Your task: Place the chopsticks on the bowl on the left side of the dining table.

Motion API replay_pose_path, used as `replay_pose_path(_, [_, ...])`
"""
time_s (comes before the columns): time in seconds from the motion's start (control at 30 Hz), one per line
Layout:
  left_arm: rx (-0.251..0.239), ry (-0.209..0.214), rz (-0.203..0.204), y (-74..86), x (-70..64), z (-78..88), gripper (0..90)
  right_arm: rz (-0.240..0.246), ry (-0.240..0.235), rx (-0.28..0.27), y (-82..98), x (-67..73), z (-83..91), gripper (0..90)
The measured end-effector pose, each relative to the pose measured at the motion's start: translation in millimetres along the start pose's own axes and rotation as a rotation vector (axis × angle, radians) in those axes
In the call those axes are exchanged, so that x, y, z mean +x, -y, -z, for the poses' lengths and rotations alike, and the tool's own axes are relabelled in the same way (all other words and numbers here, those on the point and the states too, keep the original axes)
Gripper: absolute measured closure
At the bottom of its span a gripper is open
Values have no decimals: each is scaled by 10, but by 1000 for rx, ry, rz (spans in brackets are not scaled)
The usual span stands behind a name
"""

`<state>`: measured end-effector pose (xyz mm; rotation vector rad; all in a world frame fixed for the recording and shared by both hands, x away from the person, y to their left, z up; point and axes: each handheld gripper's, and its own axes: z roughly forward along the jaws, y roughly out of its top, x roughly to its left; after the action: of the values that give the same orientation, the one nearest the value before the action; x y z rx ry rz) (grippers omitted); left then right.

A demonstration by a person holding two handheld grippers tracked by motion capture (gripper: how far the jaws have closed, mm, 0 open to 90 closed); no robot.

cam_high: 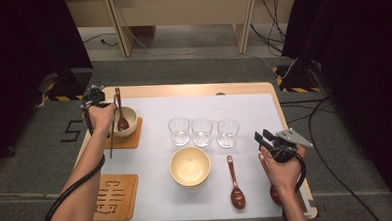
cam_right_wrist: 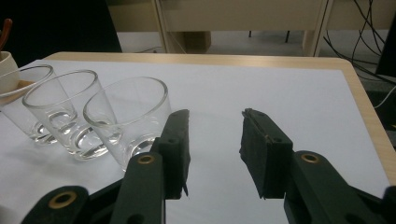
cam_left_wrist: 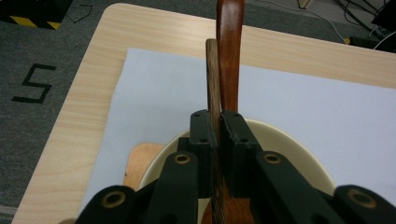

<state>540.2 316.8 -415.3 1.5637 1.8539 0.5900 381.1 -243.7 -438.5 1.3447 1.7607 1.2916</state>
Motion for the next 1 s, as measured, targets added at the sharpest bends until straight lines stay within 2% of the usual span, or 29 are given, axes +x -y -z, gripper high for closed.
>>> replay_pose_path(0.3, [2,-3,-6,7,-1,-13,791,2,-5,0,-8,12,-1,625])
replay_pose_path(0.5, [4,23,-27,-11,-16,89,739,-1,1,1,-10,-2,10,627])
replay_pose_path(0.57, [0,30,-20,0,-12,124,709,-1,2,0,-12,-2,12,627])
replay_pose_path(0.63, [4,24,-52,25,-18,163,691,-2,-1,1,-15,3,11,627])
replay_pose_path(0.83, [21,17,-82,116,11,222,701,-7,0,-3,-21,1,20,627])
replay_pose_path(1.0, [39,24,-71,184,41,221,707,-7,-1,-1,-26,5,24,628])
